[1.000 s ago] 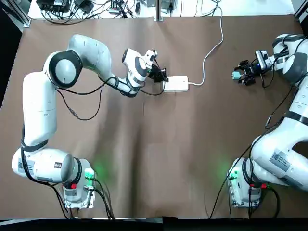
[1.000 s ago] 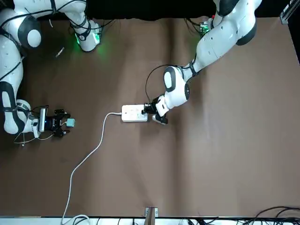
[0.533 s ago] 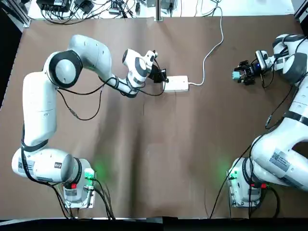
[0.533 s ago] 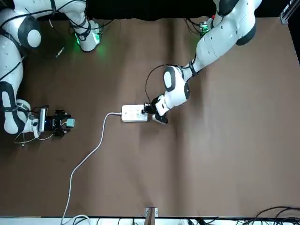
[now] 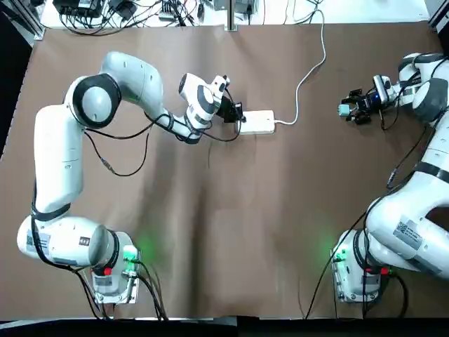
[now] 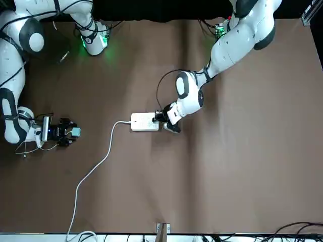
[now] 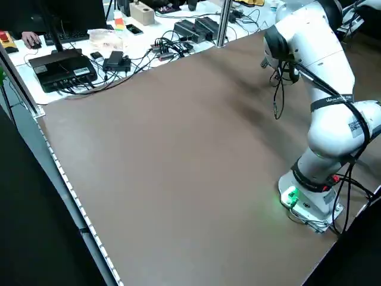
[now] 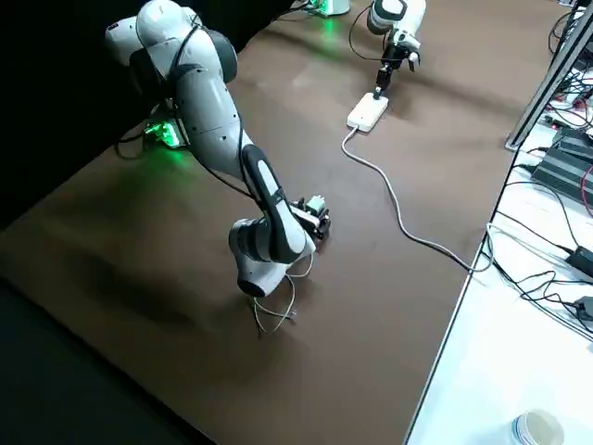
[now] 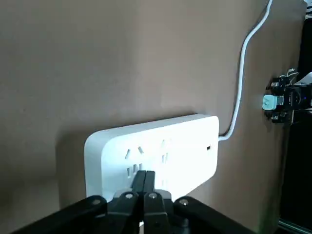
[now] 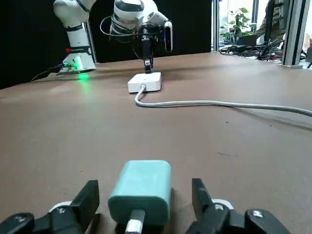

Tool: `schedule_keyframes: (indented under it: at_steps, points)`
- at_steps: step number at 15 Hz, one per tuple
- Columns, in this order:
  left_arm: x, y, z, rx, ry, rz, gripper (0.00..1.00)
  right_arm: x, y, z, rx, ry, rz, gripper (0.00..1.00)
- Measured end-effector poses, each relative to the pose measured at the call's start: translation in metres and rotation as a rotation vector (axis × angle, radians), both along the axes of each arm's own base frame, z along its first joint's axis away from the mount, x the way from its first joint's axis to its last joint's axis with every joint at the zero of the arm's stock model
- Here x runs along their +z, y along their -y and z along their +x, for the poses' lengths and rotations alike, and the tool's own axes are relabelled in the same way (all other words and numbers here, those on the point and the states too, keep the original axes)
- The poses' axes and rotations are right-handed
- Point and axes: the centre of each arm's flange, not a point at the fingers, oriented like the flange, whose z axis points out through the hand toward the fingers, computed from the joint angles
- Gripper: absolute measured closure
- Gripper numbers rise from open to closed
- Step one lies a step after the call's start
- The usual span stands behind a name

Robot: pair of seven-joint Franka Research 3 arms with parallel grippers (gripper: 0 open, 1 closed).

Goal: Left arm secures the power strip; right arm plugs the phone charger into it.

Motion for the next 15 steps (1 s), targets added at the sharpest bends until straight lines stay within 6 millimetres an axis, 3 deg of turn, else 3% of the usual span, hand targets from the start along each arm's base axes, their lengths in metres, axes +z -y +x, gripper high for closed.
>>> schedule_keyframes:
  at_steps: [8,13,15]
  points:
    - [-0.0004,0.0,-0.0001,-0.005,0.005,0.0,0.99,-0.0003,0.0006,0.0002,-0.004,0.003,0.002,0.3]
    - [-0.0004,0.0,-0.0001,-0.006,0.007,0.0,0.99,-0.0005,0.0004,0.0007,-0.005,0.004,0.003,0.33]
    - [-0.0004,0.0,-0.0001,-0.007,0.007,0.0,0.99,-0.0008,-0.0002,0.0009,-0.005,0.004,0.004,0.41]
